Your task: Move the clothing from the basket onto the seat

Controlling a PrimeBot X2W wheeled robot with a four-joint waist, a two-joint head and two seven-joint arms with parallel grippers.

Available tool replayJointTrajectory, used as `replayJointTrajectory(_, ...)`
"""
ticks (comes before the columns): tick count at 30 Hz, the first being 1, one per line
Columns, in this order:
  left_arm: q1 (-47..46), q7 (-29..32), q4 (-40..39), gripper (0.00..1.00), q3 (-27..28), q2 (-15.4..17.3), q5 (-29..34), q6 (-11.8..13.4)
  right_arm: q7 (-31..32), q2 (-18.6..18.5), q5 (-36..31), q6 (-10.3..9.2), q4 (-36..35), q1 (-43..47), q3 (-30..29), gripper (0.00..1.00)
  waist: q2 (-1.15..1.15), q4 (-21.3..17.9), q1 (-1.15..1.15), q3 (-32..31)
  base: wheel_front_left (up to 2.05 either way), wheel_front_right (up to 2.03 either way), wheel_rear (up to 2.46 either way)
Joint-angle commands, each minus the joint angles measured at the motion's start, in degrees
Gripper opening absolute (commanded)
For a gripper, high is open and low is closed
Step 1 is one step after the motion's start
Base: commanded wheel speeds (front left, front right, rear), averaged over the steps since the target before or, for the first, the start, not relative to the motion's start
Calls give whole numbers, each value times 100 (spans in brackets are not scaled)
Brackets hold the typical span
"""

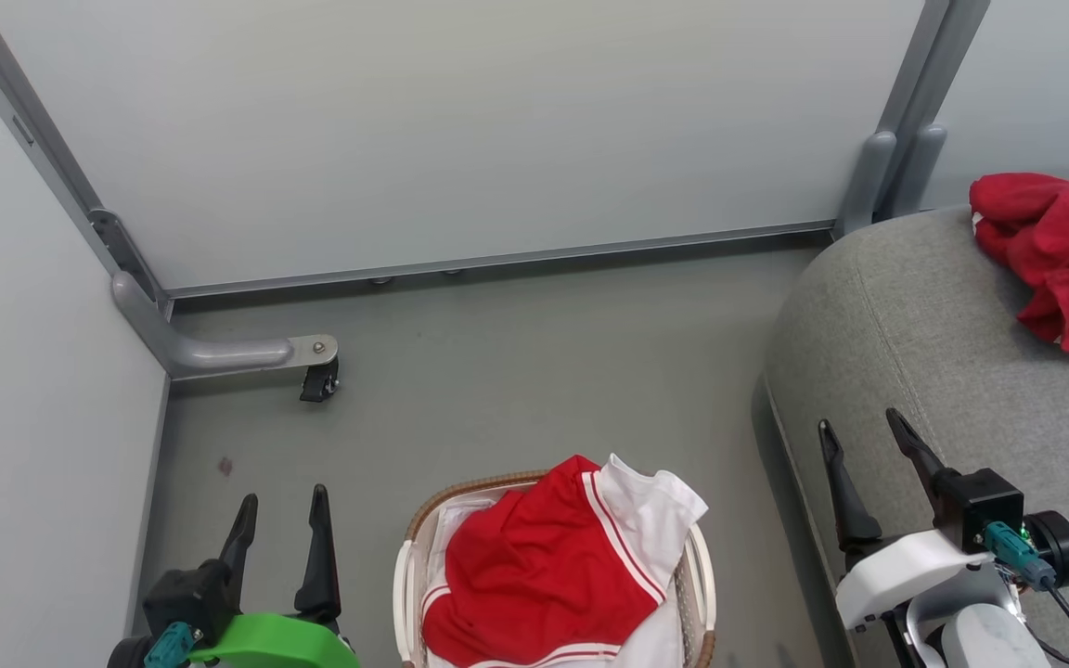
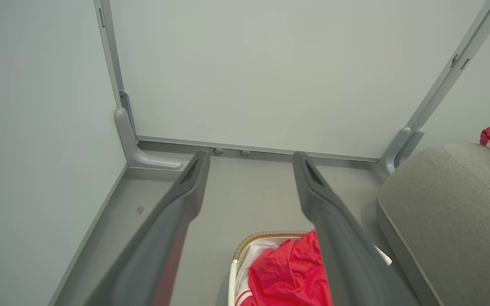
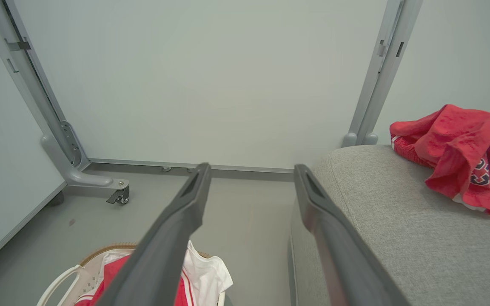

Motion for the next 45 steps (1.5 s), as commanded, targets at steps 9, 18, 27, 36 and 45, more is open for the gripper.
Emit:
replayJointTrajectory(9,-88,4,7,100,-23,3,51,0,-12,-17,67,-6,-73,-17,48,100,0,-25,1,20,0,0,0)
replayJointTrajectory(18,-162,3,-4,100,-16,4,69,-13,-12,-16,91,-6,-106,-107,28,100,0,-58,1,180,0,0,0)
replayJointTrajectory(27,-972,3,481,100,-118,63,436,-98,-12,-16,110,-6,-248,-578,125,100,0,-339,1,974,0,0,0)
replayJointTrajectory(36,-2394,16,2231,100,-843,86,742,-208,-12,-14,186,-6,-352,-1273,296,100,0,-855,1,2107,0,0,0)
replayJointTrajectory(45,-3531,41,3758,100,-1394,244,902,-235,-12,-12,473,-6,-678,-1875,666,100,0,-1528,1,3232,0,0,0)
